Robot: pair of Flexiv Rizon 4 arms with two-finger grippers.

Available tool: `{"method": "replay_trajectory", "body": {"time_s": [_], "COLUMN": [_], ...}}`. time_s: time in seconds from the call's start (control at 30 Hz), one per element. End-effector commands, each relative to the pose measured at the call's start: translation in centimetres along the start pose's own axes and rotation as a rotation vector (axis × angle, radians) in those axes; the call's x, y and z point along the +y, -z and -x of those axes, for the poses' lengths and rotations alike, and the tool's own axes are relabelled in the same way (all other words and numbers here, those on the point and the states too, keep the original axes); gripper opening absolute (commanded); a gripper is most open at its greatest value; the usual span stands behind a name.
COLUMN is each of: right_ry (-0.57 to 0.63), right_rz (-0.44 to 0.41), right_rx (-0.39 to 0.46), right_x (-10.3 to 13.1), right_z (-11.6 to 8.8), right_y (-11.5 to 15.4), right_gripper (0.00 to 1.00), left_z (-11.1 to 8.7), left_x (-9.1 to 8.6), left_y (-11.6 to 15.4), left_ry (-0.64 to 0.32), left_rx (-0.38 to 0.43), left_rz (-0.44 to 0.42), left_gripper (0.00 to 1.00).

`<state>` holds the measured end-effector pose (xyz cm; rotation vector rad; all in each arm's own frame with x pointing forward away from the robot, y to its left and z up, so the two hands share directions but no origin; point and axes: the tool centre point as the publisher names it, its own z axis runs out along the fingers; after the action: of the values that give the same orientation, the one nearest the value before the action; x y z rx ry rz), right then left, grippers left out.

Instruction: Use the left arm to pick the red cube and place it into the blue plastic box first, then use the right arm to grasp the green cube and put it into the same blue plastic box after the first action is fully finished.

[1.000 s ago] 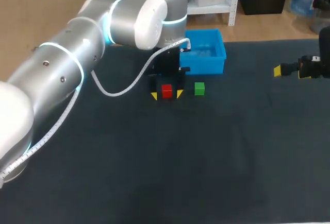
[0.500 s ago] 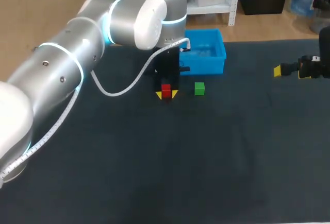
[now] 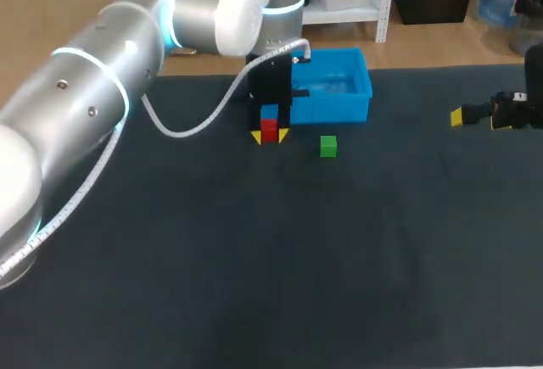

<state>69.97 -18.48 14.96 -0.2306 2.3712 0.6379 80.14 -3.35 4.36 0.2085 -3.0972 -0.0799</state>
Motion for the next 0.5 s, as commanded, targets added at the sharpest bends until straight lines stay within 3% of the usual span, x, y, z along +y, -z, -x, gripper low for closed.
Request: {"method": "replay_trajectory", "body": {"time_s": [0.03, 0.5], "right_ry": [0.001, 0.001], "right_rz": [0.001, 0.001], "right_rx": [0.001, 0.001], "right_x": [0.0, 0.0], "right_z": [0.0, 0.0], "right_y": [0.0, 0.0], "right_gripper": [1.0, 1.0], "left_z": [0.4, 1.1], "left_x": [-0.1, -0.1], "left_y": [1.8, 4.9], "left_ry": [-0.007, -0.027], "left_rx": [-0.011, -0.056], "left_rz": [0.004, 0.002], "left_gripper": [0.0, 0.0]}}
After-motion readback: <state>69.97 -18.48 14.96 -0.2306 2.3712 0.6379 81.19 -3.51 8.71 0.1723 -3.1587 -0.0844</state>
